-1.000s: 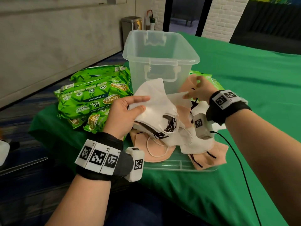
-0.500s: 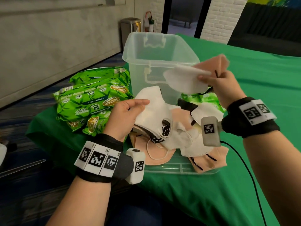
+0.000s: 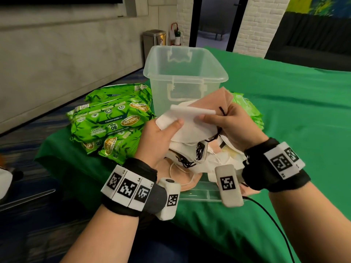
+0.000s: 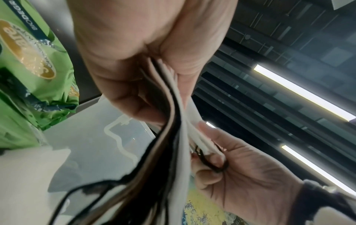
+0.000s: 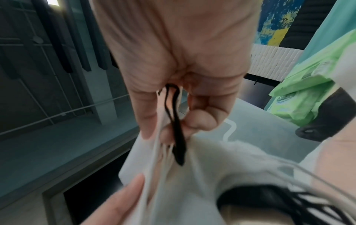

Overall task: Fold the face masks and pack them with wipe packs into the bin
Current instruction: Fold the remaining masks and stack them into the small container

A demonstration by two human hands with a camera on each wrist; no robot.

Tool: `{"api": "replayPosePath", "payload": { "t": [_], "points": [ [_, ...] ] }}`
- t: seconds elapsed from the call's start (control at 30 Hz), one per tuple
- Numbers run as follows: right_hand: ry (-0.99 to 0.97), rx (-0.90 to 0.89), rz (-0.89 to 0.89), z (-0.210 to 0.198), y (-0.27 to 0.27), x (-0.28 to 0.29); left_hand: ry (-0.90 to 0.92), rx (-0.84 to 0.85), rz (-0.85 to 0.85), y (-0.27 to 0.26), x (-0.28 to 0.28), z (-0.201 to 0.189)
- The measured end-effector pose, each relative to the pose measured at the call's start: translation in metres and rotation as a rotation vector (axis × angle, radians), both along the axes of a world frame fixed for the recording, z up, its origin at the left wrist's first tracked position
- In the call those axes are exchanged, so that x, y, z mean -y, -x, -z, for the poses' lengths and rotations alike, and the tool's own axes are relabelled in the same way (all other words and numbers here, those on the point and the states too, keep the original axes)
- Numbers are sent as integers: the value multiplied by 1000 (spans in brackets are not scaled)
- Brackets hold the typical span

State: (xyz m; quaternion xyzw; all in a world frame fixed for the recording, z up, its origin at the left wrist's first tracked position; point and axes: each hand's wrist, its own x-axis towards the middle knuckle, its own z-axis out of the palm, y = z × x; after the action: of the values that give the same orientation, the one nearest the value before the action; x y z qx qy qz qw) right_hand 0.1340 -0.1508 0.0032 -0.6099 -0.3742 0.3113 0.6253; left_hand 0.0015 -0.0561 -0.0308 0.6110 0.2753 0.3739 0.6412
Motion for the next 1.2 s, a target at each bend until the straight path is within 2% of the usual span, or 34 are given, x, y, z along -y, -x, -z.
{"api": "replayPosePath", "payload": {
  "t": [0.13, 0.37, 0.43, 0.57, 0.67, 0.8, 1.07, 1.13, 1.2],
  "points": [
    [-99, -88, 20, -4, -6, 3, -47, -49, 7, 3, -2, 1],
    [-156, -75, 27, -6, -18, 5, -77, -43, -9, 4, -6, 0],
    [-173, -67, 71, -6, -18, 4, -83, -27, -1, 4, -7, 1],
    [-229, -174, 182, -14, -22, 6, -118, 18, -6, 5, -10, 2],
    [-255, -109, 188, -19, -23, 6, -168, -8, -23, 5, -13, 4],
    [-304, 62, 81, -23, -25, 6, -231, -40, -48, 5, -15, 5],
    [-333, 24, -91, -30, -17, 11, -203, -40, -17, 6, -17, 10],
    [-293, 11, -144, -28, -17, 11, -198, -45, 5, 7, -17, 11],
    [-173, 101, -190, -26, -17, 10, -194, -35, 46, 7, -16, 11]
  ]
}}
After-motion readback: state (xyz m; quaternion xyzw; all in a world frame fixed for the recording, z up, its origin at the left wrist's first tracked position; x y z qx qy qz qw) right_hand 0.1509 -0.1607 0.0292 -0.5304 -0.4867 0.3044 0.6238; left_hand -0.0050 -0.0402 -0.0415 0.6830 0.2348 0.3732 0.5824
